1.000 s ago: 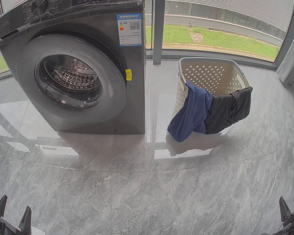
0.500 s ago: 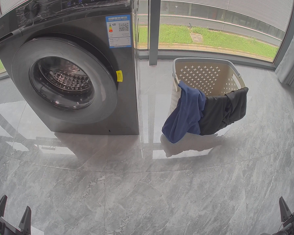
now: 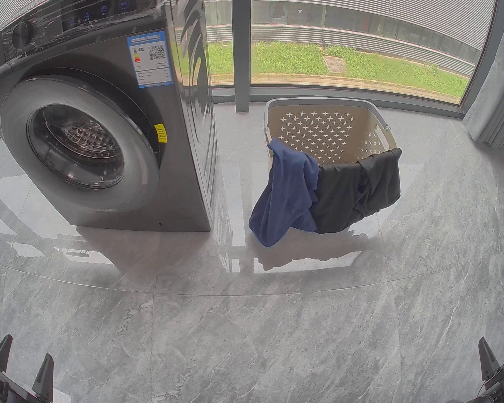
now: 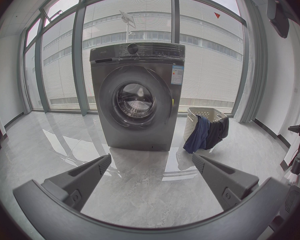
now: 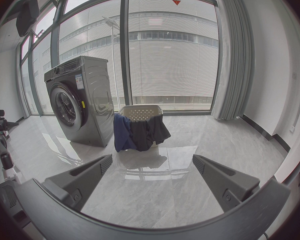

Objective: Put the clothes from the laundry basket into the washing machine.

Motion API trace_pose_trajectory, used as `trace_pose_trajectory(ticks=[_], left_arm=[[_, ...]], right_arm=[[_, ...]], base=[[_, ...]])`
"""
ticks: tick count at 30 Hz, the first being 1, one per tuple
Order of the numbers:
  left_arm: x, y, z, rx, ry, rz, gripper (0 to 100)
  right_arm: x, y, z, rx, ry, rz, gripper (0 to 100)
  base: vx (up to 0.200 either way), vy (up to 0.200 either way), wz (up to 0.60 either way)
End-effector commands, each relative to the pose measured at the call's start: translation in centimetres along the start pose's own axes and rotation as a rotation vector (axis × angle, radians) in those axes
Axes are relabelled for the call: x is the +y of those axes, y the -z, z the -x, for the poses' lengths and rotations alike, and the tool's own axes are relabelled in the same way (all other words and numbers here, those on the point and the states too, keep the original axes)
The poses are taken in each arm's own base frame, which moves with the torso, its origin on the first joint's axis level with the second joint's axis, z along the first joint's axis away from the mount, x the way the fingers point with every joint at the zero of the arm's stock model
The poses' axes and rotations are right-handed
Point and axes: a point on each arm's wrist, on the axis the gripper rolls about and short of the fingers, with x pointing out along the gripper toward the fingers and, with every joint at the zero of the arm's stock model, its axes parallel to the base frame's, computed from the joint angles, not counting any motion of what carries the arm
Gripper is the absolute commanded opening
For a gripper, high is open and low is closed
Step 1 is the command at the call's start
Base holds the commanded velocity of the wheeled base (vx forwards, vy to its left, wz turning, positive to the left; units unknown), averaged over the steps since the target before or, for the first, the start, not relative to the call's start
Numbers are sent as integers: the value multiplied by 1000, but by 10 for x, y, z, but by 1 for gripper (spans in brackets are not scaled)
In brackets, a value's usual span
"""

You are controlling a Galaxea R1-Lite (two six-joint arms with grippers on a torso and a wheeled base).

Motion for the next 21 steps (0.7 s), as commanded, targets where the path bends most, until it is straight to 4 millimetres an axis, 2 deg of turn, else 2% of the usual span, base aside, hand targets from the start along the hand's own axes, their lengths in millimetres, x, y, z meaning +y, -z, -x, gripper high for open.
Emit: trace_pose_trajectory(ticks=[1, 10, 21], left_arm=[[0, 5, 0, -1, 1, -1, 100], [0, 5, 0, -1, 1, 1, 100], [0, 4, 0, -2, 0, 1, 100]], right_arm=[[0, 5, -1, 7, -2, 1, 100], [0, 5, -1, 7, 0, 1, 100], [0, 5, -1, 7, 0, 1, 100]], base=[[0, -200, 0], [0, -200, 0], [0, 0, 0]])
